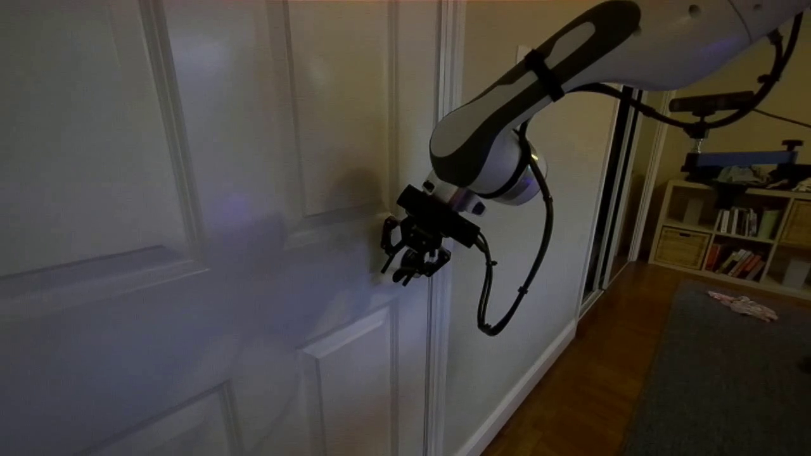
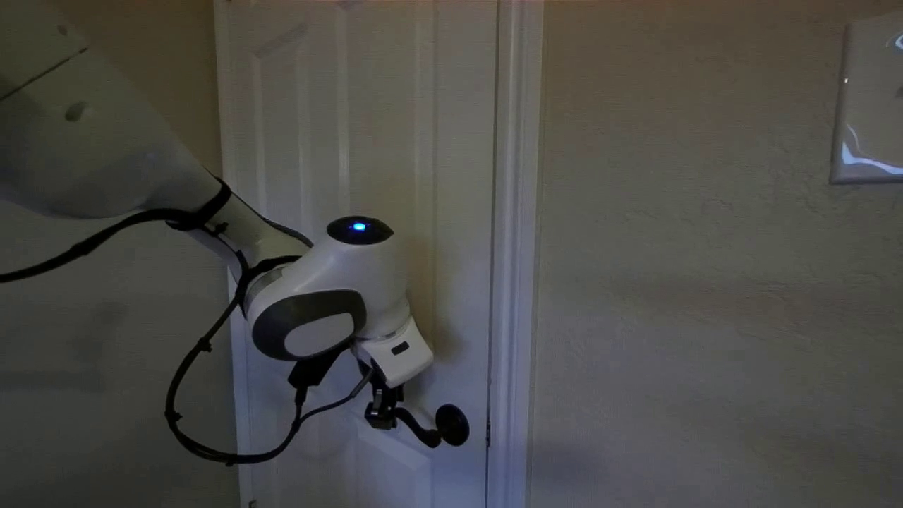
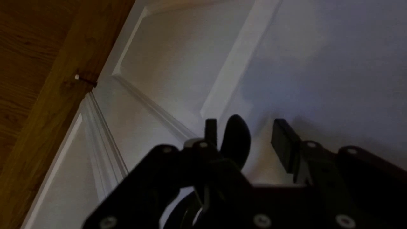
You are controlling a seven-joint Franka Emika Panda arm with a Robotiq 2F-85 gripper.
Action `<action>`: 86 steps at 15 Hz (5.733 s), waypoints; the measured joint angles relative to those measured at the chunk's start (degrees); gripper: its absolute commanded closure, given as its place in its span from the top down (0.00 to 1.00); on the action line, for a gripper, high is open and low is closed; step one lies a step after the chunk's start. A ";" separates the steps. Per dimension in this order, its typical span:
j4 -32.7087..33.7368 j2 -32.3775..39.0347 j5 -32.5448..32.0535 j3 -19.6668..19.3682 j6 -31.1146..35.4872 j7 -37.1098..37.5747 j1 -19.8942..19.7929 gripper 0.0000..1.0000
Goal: Open the door
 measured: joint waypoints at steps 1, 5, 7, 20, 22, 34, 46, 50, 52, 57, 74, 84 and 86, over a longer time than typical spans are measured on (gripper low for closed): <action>0.06 0.10 -0.03 -0.08 -0.28 0.00 0.00 0.12; 0.06 0.32 -0.05 -0.31 -0.93 0.05 0.04 0.11; 0.06 0.32 -0.05 -0.40 -0.93 0.11 0.11 0.10; 3.38 3.70 -1.53 -1.00 -2.79 0.51 0.27 0.11; 3.76 4.05 -2.05 -1.26 -3.09 0.51 0.41 0.11; 4.17 5.06 -2.61 -1.81 -2.72 -1.92 0.71 0.11; 1.23 4.43 -2.61 -1.84 2.74 -2.86 1.52 0.11; -0.98 3.77 -2.53 -1.85 6.49 -2.86 2.10 0.48; -1.74 3.37 -2.20 -1.83 7.28 -2.70 2.21 0.52; -3.68 2.69 -1.01 -1.85 7.38 0.94 2.05 0.85; -6.79 0.51 -0.59 -3.14 6.34 8.07 1.82 0.88; -4.01 2.53 -0.70 -4.29 2.06 10.80 0.65 0.22; -4.53 2.87 -0.71 -3.93 -0.78 10.79 0.27 0.05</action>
